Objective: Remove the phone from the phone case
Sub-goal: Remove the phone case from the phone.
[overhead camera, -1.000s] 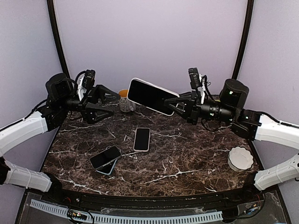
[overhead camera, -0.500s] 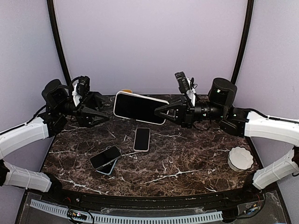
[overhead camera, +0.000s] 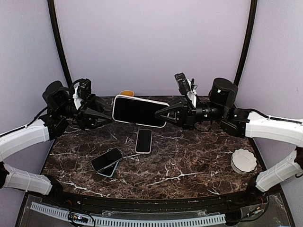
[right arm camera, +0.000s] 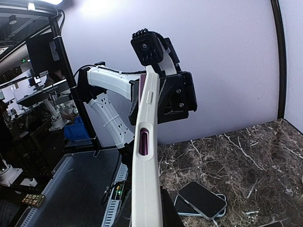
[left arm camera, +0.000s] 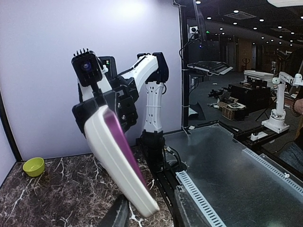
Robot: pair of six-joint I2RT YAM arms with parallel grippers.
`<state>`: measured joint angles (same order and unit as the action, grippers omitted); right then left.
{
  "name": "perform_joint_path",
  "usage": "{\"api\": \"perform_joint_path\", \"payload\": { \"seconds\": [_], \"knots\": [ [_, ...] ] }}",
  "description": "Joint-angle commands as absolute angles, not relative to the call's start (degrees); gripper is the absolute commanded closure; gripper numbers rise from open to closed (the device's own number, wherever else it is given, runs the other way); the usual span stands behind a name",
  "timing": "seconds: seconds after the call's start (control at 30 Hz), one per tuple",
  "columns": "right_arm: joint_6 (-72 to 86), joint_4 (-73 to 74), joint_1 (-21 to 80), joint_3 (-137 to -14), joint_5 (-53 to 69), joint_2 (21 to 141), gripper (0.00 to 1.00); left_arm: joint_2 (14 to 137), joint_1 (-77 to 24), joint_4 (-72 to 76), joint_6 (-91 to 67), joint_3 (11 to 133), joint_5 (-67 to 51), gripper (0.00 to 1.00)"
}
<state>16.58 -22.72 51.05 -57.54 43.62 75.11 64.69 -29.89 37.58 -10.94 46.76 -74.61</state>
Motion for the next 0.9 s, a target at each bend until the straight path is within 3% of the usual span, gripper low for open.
{"api": "perform_joint_path", "payload": {
  "seconds": [0.0, 0.87],
  "knots": [
    [16.3, -27.9, 50.8, -60.8, 45.3, 75.1, 1.0, 64.5, -30.7, 38.8, -11.2, 46.4, -75.5, 0.67],
    [13.8, -26.0, 50.9, -62.1, 59.7, 78.6, 1.0, 63.4, -36.5, 30.7, -2.7, 46.0, -77.6, 0.95]
  ]
}}
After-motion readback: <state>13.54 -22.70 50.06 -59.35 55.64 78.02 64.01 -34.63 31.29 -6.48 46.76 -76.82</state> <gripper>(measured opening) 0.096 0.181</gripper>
